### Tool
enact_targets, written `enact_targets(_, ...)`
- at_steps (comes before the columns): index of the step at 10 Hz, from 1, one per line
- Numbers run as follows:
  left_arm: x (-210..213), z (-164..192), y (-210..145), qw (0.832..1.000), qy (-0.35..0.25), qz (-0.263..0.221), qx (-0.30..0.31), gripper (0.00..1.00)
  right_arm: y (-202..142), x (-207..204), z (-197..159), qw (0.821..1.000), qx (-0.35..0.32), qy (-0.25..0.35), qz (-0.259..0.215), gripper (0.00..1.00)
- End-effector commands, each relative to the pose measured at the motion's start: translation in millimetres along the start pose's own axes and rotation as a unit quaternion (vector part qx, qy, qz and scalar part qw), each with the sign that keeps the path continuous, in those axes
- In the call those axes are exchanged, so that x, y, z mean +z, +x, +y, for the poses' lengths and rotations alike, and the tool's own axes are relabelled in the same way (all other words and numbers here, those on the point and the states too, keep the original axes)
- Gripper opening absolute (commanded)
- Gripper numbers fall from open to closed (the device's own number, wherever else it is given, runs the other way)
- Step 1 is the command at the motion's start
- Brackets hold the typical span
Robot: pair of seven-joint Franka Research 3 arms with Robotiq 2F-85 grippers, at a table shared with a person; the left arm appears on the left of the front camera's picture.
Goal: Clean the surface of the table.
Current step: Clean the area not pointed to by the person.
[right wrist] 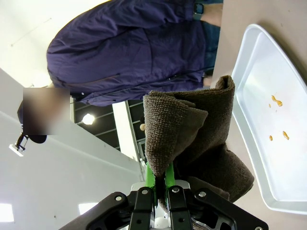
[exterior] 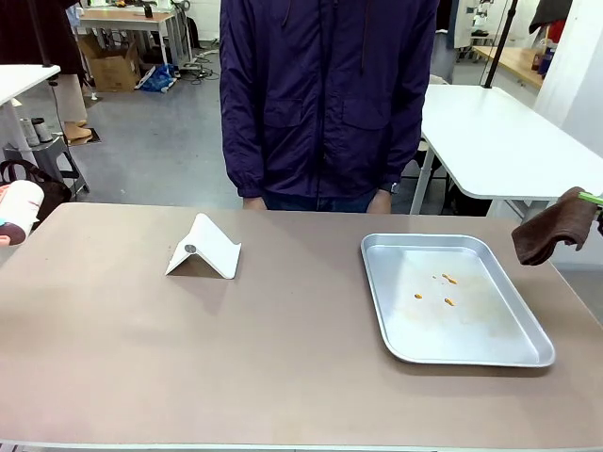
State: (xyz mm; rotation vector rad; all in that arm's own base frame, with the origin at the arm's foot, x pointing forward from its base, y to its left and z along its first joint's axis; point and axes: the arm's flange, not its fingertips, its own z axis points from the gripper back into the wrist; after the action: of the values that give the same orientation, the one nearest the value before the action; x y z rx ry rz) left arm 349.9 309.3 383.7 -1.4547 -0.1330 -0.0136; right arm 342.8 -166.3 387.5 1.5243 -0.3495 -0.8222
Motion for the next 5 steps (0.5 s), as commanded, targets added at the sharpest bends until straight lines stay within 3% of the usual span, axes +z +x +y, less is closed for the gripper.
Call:
enact_targets(1,0,-6,-2,1.0,-0.005,-0.005,-0.001,0.22,-2,3,3,1.0,0.004,0.003,0.008,0.05)
enact_targets(3,0,-6,-2,1.0,-0.005,-0.005,-0.001,0.22,-6,1,8,1.0,0.013,-0.018,0.01,0.08)
enact_targets(5,0,-6,-2,1.0,-0.005,-0.005,-0.001,0.22,-17,-26,27,0.992,0.075,-0.098,0.023,0.08)
